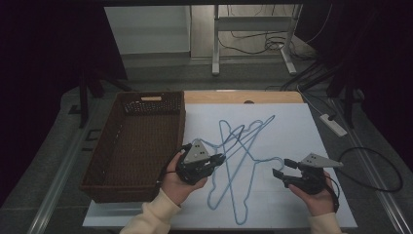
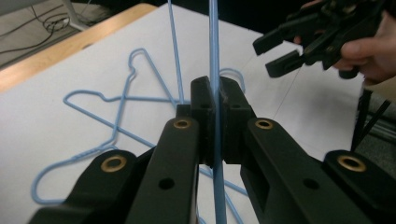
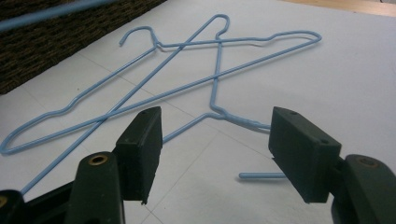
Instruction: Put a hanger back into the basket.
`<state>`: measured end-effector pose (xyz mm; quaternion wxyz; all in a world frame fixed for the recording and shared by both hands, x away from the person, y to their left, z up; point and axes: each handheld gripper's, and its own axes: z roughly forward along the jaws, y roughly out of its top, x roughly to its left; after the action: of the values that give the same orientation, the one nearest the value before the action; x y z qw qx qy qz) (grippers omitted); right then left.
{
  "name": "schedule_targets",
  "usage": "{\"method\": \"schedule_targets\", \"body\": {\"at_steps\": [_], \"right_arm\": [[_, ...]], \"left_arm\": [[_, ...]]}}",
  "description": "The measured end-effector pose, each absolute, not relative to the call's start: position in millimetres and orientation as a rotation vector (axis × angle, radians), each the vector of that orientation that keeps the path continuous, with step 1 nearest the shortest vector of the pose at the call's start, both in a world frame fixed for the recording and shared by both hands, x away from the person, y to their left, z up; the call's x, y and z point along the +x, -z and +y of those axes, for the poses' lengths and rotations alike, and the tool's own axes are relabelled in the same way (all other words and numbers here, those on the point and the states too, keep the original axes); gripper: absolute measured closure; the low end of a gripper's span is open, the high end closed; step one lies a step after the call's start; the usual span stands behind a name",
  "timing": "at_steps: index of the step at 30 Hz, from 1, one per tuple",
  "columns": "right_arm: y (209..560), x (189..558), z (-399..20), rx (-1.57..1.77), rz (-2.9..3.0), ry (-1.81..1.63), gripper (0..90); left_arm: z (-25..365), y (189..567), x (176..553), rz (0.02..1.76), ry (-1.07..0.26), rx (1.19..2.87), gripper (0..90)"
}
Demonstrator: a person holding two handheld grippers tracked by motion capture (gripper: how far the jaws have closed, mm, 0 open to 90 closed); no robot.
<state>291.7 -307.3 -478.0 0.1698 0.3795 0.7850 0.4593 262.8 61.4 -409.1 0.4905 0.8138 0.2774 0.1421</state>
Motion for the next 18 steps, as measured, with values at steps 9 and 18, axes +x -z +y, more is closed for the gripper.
{"method": "schedule_targets", "body": {"at_steps": [9,18], "right_arm": [[478.8,292.0,-307.5,1.079,2.232,-1.292,35.6],[480.7,293.1,-306.5,1.081,2.243,-1.271,35.5]], "left_arm": [[91.6,380.6,259.5,0.678,-0.356,1.911,86.4],[127.9,366.8,265.8,0.728,-0.398,1.881,86.4]]}}
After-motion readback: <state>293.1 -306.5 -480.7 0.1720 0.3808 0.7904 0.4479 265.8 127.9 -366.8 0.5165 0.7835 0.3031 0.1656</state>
